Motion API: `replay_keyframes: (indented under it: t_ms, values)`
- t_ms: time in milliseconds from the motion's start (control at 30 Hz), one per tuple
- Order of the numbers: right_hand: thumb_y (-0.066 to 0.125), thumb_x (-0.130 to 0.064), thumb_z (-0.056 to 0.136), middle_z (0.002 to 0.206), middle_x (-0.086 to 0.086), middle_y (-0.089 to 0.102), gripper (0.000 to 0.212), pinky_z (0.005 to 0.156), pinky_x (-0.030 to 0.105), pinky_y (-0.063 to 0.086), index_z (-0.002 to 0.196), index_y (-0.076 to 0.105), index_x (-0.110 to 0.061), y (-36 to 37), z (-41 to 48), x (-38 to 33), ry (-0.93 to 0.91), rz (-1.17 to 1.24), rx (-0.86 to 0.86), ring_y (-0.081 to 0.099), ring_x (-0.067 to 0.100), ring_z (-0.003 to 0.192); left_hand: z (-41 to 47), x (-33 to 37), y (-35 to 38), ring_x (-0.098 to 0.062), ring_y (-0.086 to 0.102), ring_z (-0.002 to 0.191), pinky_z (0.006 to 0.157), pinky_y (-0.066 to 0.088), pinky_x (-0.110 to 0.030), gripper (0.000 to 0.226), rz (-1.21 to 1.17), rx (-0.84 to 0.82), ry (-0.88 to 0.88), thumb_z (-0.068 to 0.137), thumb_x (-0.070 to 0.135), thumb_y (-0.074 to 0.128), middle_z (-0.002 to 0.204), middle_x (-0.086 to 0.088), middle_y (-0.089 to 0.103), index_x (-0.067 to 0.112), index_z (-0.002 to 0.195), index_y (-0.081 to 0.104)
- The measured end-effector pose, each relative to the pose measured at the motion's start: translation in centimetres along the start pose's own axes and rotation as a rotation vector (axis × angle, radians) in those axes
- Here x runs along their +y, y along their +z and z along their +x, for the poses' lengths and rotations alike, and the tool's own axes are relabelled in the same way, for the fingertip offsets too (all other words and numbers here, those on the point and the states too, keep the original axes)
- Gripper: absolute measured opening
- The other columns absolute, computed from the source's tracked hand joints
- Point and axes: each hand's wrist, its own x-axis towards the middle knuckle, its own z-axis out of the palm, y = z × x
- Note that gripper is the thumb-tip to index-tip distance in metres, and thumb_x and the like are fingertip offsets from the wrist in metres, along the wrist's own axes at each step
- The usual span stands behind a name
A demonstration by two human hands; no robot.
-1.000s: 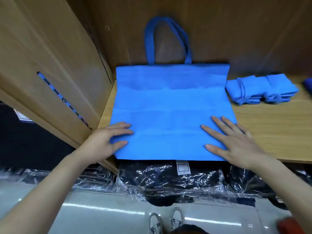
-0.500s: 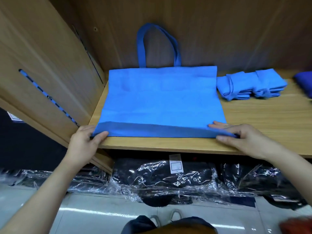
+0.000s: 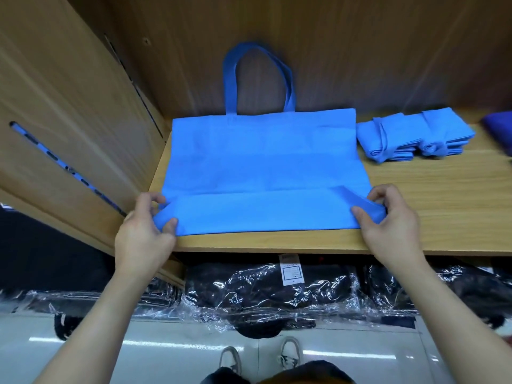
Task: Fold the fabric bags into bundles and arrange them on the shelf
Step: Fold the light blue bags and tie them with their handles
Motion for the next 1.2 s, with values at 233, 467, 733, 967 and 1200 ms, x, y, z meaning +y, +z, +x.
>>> replay_keyframes:
  t_ms: [233, 467, 733, 967, 1200]
  values:
    - [0.059, -0.012, 0.086, 0.083, 0.001, 0.054, 0.028, 0.067, 0.042, 0.048, 0.113, 0.061, -0.021, -0.7, -0.6, 0.7, -0.374, -0.378, -0.096, 0.056, 0.034, 0.068, -0.6, -2.1, 0.0, -0.023, 0.037, 0.072, 0.065, 0.048, -0.044, 0.049, 0.246, -0.132, 0.368, 0.08, 0.014, 0.042, 0.075, 0.002, 0.044, 0.029, 0.121, 0.065]
    - [0.054, -0.025, 0.088, 0.092, -0.007, 0.038, 0.032, 0.059, 0.033, 0.046, 0.115, 0.07, -0.033, -2.3, -0.4, 1.7, -0.34, -0.311, -0.255, 0.054, 0.027, 0.065, -1.0, -3.6, -2.0, -0.02, 0.037, 0.087, 0.075, 0.049, -0.045, 0.075, 0.393, -0.356, 0.45, 0.074, 0.065, 0.059, 0.088, 0.007, 0.034, 0.032, 0.14, 0.049]
    - [0.068, -0.069, 0.06, 0.125, -0.026, 0.027, 0.076, 0.092, 0.035, 0.046, 0.13, 0.058, -0.04, -3.7, 0.3, 1.8, -0.322, -0.358, -0.56, 0.04, 0.0, 0.117, -0.9, -4.5, -2.4, -0.015, 0.039, 0.136, 0.11, 0.035, -0.031, 0.055, 0.259, -0.363, 0.639, 0.084, 0.004, 0.067, 0.147, 0.009, 0.045, 0.019, 0.136, 0.057]
    - [0.081, -0.04, 0.073, 0.147, -0.038, 0.028, 0.067, 0.11, 0.023, 0.032, 0.133, 0.052, -0.044, -4.3, 1.1, 2.4, -0.387, -0.28, -0.677, 0.035, -0.008, 0.135, -0.7, -4.9, -3.7, 0.002, 0.049, 0.125, 0.11, 0.03, -0.015, 0.053, 0.044, -0.382, 0.477, 0.075, -0.006, 0.076, 0.129, 0.019, 0.058, 0.022, 0.119, 0.07]
    - [0.059, -0.046, 0.083, 0.141, -0.029, 0.045, 0.044, 0.092, 0.029, 0.041, 0.126, 0.064, -0.038, -5.0, 1.0, 2.9, -0.44, -0.306, -0.612, 0.059, 0.009, 0.098, -2.1, -3.2, -3.5, 0.005, 0.058, 0.061, 0.059, 0.048, -0.011, 0.023, -0.448, -0.258, 0.006, 0.08, -0.001, 0.07, 0.076, 0.018, 0.072, 0.02, 0.071, 0.074]
